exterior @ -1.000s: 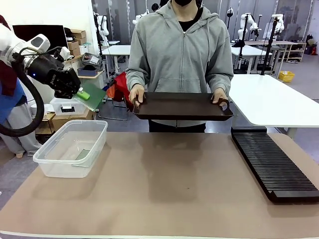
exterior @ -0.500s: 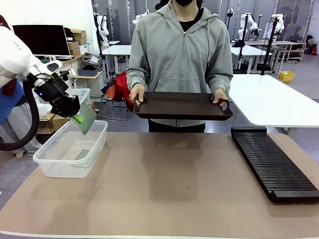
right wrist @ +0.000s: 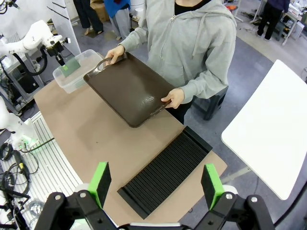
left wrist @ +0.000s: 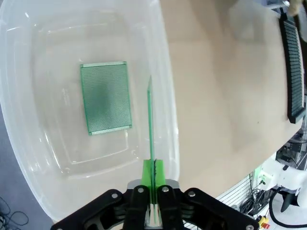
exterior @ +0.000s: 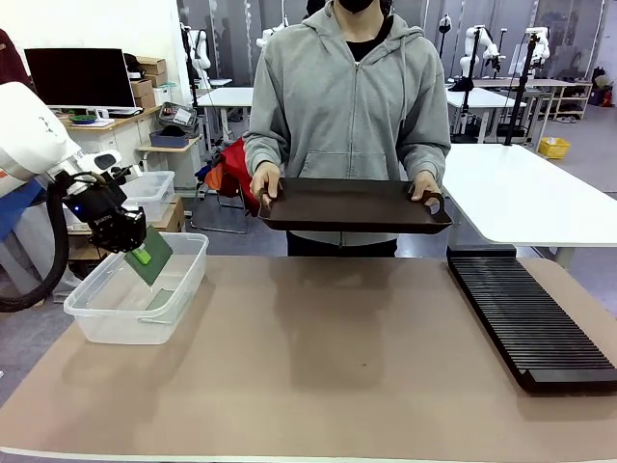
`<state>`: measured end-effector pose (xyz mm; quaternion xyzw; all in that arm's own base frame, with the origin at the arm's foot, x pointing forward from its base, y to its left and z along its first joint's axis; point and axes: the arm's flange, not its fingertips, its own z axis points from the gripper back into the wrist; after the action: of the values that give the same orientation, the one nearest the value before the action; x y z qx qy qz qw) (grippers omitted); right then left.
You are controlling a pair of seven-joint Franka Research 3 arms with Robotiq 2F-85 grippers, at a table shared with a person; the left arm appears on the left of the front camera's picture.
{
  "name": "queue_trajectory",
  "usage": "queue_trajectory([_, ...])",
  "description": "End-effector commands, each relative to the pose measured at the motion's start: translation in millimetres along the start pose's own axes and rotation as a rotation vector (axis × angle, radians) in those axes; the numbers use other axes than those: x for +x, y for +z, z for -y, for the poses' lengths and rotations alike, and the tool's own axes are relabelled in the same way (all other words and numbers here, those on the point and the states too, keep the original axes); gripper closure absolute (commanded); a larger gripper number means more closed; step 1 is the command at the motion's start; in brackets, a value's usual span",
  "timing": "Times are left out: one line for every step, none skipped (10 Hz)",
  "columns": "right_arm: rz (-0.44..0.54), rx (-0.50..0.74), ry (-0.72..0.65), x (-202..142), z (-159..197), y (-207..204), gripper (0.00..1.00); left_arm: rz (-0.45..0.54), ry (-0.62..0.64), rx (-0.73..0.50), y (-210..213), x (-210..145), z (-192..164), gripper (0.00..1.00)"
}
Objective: Sort PCBs into racks and boxes based on the side picked up.
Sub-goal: If the short side of the Blank PCB is picked up, insert it into the PCB Rack ; if the long side is picked up, place it in the Organizing box.
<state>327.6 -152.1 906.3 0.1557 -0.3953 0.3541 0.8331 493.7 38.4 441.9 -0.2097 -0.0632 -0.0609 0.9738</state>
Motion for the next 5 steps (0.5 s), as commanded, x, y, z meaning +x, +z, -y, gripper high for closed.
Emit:
queue_trajectory([0.007,0.02,0.004,-1.7,-3.1,-1.4,0.0,0.045,0.069,-0.012,-9.5,11.4,0.8,0.97])
queue_trajectory([0.007,0.02,0.004,-1.7,-3.1,-1.4,0.0,0.0,0.0,0.0,0.0,0.0,0.0,0.97])
queue_trajectory([0.007,0.02,0.004,-1.7,-3.1,-1.4,0.0,0.0,0.0,0.0,0.0,0.0,0.0,0.97])
queue_trajectory([0.007,0.02,0.004,-1.7,-3.1,-1.4,0.0,0.0,0.0,0.0,0.0,0.0,0.0,0.97])
queue_trajectory([0.007,0.02,0.004,-1.7,-3.1,-1.4,0.0,0.005,0.025,0.002,-6.0,3.7,-4.2,0.97])
